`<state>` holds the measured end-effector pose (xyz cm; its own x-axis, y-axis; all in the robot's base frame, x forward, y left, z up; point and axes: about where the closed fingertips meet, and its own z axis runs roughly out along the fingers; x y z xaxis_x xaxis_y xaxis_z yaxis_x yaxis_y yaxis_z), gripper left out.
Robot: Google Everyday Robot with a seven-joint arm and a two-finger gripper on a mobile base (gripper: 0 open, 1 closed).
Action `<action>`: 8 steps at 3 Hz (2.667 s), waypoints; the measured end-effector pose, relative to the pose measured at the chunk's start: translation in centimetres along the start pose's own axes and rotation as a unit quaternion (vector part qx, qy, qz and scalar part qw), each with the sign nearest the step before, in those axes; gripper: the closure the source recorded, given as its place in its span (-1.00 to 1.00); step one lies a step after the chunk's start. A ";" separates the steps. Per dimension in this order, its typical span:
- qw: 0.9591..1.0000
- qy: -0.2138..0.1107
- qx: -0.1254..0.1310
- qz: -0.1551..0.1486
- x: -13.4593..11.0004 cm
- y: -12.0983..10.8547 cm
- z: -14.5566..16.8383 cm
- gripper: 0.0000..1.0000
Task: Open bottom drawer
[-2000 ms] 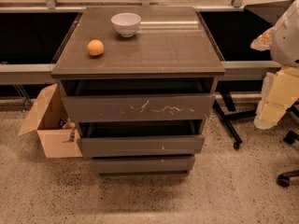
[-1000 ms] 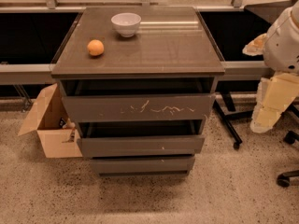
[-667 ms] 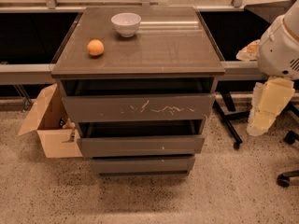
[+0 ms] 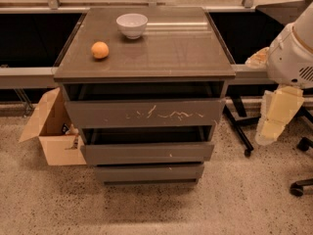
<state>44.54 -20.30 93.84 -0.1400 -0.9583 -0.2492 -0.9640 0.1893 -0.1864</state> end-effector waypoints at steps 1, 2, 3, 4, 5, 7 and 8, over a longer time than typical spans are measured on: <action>1.000 -0.022 -0.009 -0.002 1.1 0.1 3.9 -1.00; 0.999 -0.049 -0.005 -0.007 2.1 -0.1 7.3 -1.00; 0.994 -0.109 -0.021 -0.018 2.5 0.4 12.0 -1.00; 0.981 -0.182 -0.061 -0.032 2.0 1.4 17.8 -1.00; 0.981 -0.182 -0.061 -0.032 2.0 1.4 17.8 -1.00; 0.979 -0.175 -0.095 -0.046 4.1 3.1 26.7 -1.00; 0.977 -0.170 -0.115 -0.061 5.3 4.6 32.5 -1.00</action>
Offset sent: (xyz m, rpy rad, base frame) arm 0.0243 -0.0099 -0.1152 0.1525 -0.0348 0.0479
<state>46.65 -17.59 60.77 0.0244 -0.8364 -0.5476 -0.9996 -0.0118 -0.0266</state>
